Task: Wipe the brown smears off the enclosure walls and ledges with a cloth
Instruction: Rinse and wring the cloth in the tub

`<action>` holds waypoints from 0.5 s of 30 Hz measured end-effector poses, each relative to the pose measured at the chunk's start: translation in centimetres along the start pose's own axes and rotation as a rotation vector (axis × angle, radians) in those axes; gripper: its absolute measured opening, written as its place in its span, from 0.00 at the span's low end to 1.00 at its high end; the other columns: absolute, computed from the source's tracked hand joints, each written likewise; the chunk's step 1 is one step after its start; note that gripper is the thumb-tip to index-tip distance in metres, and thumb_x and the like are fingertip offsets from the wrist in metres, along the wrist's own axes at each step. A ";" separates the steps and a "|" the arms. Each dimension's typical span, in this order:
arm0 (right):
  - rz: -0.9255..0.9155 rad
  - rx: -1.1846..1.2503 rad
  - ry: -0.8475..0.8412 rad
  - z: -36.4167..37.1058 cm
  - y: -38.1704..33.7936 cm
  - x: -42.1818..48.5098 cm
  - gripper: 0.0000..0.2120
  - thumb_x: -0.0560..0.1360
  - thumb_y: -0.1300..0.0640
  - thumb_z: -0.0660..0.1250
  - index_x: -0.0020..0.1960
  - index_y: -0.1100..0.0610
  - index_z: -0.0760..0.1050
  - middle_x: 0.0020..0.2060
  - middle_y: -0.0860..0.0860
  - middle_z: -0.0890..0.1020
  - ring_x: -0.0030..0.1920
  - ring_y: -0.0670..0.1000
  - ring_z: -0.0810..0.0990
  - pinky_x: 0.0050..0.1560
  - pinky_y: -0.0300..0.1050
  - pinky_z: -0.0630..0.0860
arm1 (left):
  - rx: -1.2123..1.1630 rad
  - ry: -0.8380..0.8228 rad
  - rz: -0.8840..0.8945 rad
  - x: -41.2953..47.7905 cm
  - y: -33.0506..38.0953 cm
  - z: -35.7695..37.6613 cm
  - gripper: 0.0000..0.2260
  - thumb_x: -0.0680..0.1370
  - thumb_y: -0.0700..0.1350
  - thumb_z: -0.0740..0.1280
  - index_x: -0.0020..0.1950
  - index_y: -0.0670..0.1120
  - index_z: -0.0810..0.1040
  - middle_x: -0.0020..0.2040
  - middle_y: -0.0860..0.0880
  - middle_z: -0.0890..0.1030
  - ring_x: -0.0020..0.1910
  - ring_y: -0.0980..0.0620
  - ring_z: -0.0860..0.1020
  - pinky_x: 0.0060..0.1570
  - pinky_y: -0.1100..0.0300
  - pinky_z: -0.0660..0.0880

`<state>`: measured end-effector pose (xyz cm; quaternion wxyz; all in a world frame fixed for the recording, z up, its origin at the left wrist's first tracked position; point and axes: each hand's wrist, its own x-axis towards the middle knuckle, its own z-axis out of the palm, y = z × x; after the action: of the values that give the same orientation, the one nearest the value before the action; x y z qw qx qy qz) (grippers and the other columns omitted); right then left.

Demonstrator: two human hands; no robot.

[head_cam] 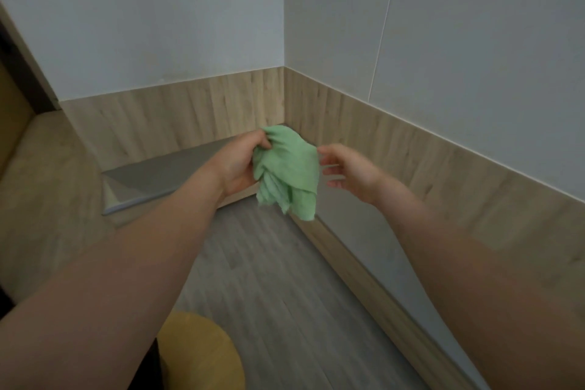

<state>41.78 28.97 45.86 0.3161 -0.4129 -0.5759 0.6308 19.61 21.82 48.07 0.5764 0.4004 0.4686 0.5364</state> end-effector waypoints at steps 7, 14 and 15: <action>-0.071 0.244 -0.125 1.8 1.2 -0.3 0.15 0.82 0.55 0.68 0.66 0.58 0.76 0.59 0.57 0.84 0.56 0.54 0.84 0.58 0.55 0.81 | 0.023 0.089 -0.044 -0.3 -1.1 -1.5 0.11 0.83 0.38 0.58 0.56 0.41 0.81 0.47 0.44 0.86 0.41 0.50 0.86 0.39 0.57 0.83; 0.225 0.032 -0.037 3.4 2.6 0.5 0.18 0.85 0.39 0.56 0.61 0.50 0.77 0.54 0.52 0.86 0.50 0.51 0.86 0.52 0.54 0.84 | 0.133 0.208 -0.182 0.8 -5.4 -2.0 0.13 0.87 0.47 0.58 0.65 0.44 0.79 0.59 0.41 0.85 0.54 0.44 0.85 0.58 0.46 0.81; 0.257 0.106 -0.043 3.4 2.9 0.6 0.17 0.86 0.43 0.58 0.60 0.53 0.78 0.53 0.53 0.87 0.49 0.51 0.87 0.51 0.52 0.84 | 0.101 0.228 -0.210 0.7 -6.0 -2.0 0.14 0.87 0.48 0.58 0.66 0.43 0.79 0.58 0.41 0.85 0.52 0.45 0.85 0.55 0.47 0.82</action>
<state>38.76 27.53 42.90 0.2416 -0.4524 -0.4906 0.7044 19.13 21.84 41.69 0.5516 0.3141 0.5967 0.4909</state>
